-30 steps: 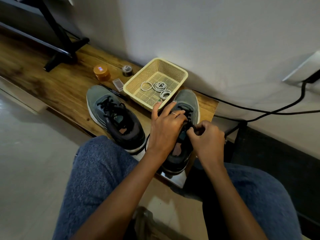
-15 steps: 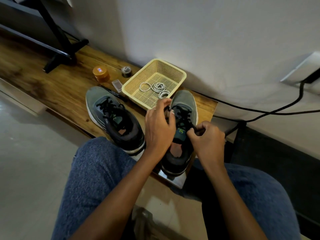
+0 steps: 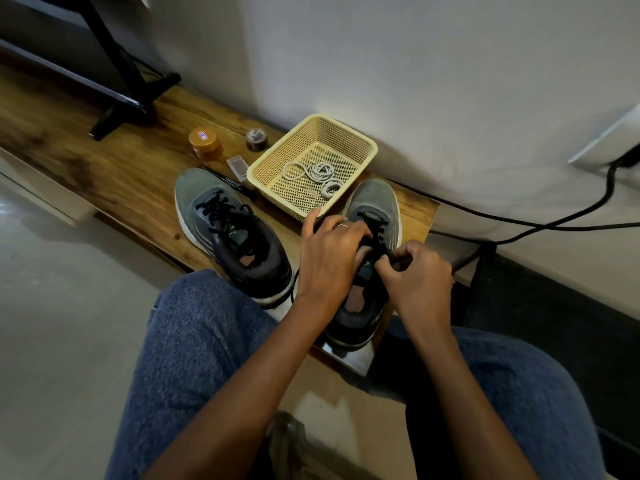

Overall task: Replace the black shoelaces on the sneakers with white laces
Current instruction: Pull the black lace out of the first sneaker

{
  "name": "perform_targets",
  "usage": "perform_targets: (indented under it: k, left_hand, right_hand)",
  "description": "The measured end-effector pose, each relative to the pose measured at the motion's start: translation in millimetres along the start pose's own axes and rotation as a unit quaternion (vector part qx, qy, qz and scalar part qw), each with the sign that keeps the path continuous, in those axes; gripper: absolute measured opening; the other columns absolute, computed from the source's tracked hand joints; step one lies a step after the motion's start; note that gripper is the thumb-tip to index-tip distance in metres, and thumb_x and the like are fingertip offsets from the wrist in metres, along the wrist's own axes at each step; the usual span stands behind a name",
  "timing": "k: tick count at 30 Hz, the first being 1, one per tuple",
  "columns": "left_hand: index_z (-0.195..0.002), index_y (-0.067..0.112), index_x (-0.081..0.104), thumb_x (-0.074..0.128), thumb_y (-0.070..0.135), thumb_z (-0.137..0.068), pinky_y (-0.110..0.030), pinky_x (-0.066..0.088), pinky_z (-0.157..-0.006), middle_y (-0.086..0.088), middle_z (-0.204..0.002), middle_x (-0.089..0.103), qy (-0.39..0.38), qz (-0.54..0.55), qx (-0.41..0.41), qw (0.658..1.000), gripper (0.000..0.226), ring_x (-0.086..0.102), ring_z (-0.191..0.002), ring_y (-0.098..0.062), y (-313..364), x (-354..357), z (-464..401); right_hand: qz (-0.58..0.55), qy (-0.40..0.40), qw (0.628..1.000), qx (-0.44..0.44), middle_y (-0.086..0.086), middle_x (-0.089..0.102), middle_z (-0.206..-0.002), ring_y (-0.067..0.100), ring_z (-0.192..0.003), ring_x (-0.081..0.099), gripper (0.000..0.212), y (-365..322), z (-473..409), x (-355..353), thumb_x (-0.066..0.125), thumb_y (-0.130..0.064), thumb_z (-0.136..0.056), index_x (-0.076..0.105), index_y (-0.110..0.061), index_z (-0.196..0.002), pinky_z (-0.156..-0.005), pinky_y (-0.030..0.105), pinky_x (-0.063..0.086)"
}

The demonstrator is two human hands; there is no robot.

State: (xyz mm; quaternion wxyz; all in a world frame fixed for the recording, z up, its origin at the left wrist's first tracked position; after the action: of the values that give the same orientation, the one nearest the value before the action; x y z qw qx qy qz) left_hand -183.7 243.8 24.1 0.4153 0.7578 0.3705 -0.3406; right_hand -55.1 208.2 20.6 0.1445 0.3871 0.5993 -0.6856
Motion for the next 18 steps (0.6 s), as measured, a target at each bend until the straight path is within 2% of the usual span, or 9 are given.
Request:
perform_targets:
  k: [5,7,8,10,12,14,16,17,18]
  left_hand:
    - [-0.087,0.019,0.068,0.072,0.025,-0.083,-0.047,0.015,-0.109,0.004,-0.080,0.071,0.011,0.009,-0.024,1.000,0.008,0.065,-0.096,-0.018,1,0,3]
    - [-0.089,0.023,0.068,0.067,0.028,-0.087,-0.047,0.020,-0.112,0.009,-0.087,0.071,-0.003,0.067,-0.094,0.993,0.005,0.064,-0.093,-0.013,-9,2,4]
    - [-0.089,0.025,0.068,0.066,0.029,-0.088,-0.045,0.028,-0.110,0.010,-0.088,0.071,-0.007,0.113,-0.142,0.983,0.004,0.064,-0.090,-0.011,-16,3,5]
    - [-0.085,0.027,0.068,0.067,0.029,-0.088,-0.036,0.049,-0.088,0.012,-0.085,0.071,0.000,0.217,-0.231,0.948,0.004,0.065,-0.082,-0.008,-28,6,9]
    - [-0.080,0.024,0.067,0.069,0.024,-0.087,-0.028,0.051,-0.069,0.012,-0.078,0.068,0.023,0.293,-0.309,0.905,0.008,0.063,-0.075,-0.005,-38,9,13]
    - [-0.079,0.017,0.066,0.069,0.017,-0.087,-0.026,0.049,-0.066,0.005,-0.075,0.067,0.067,0.350,-0.393,0.848,0.008,0.062,-0.069,-0.006,-52,11,19]
    - [-0.082,0.012,0.063,0.066,0.012,-0.088,-0.031,0.053,-0.067,-0.004,-0.078,0.070,0.102,0.423,-0.468,0.769,0.007,0.065,-0.065,-0.011,-64,17,25]
    - [-0.082,0.013,0.062,0.065,0.012,-0.089,-0.034,0.055,-0.069,-0.006,-0.080,0.070,0.105,0.442,-0.485,0.747,0.008,0.066,-0.065,-0.012,-66,20,28]
    - [-0.083,0.014,0.060,0.064,0.014,-0.090,-0.035,0.056,-0.072,-0.006,-0.081,0.070,0.096,0.435,-0.487,0.751,0.008,0.066,-0.066,-0.012,-66,20,28]
  right_hand:
    - [-0.006,0.002,1.000,0.007,-0.003,0.059,-0.063,0.013,-0.060,0.059,0.015,1,0,0,0.067,-0.022,-0.085,0.063,-0.011,-0.075,-0.055,0.035,0.054]
    - [-0.007,0.006,1.000,0.011,-0.004,0.059,-0.063,0.012,-0.059,0.058,0.014,2,0,-1,0.067,-0.021,-0.084,0.063,-0.011,-0.075,-0.053,0.031,0.051]
    - [-0.007,0.007,1.000,0.011,-0.003,0.059,-0.063,0.011,-0.059,0.058,0.014,2,-1,-1,0.067,-0.021,-0.084,0.063,-0.011,-0.075,-0.052,0.029,0.049]
    - [-0.005,0.006,1.000,0.012,-0.002,0.061,-0.064,0.012,-0.060,0.058,0.014,0,-1,0,0.067,-0.021,-0.084,0.063,-0.011,-0.075,-0.051,0.027,0.046]
    - [-0.003,0.004,1.000,0.016,0.000,0.061,-0.065,0.014,-0.061,0.059,0.014,0,-2,2,0.067,-0.021,-0.084,0.063,-0.011,-0.075,-0.052,0.027,0.046]
    - [-0.002,0.005,1.000,0.022,0.001,0.062,-0.066,0.015,-0.062,0.059,0.014,1,-2,2,0.067,-0.021,-0.083,0.062,-0.011,-0.075,-0.054,0.028,0.048]
    - [0.000,0.006,1.000,0.029,0.001,0.062,-0.066,0.016,-0.063,0.059,0.015,5,-3,0,0.067,-0.021,-0.083,0.061,-0.011,-0.074,-0.055,0.029,0.048]
    - [0.000,0.006,1.000,0.031,0.002,0.062,-0.066,0.016,-0.063,0.059,0.016,7,-3,-2,0.067,-0.021,-0.083,0.061,-0.011,-0.073,-0.055,0.030,0.048]
    - [0.001,0.006,1.000,0.030,0.002,0.062,-0.066,0.016,-0.063,0.059,0.016,8,-4,-3,0.067,-0.021,-0.083,0.061,-0.010,-0.073,-0.056,0.031,0.049]
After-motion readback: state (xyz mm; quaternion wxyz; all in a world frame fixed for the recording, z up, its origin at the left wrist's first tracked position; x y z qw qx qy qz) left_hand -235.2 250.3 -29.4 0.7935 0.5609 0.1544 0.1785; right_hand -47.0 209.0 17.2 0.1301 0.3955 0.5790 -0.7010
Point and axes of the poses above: each hand's wrist, its own z-axis away from the middle knuckle, its own x-axis out of the palm, y = z × x, the point moved 8 cm from there along -z, towards the middle knuckle
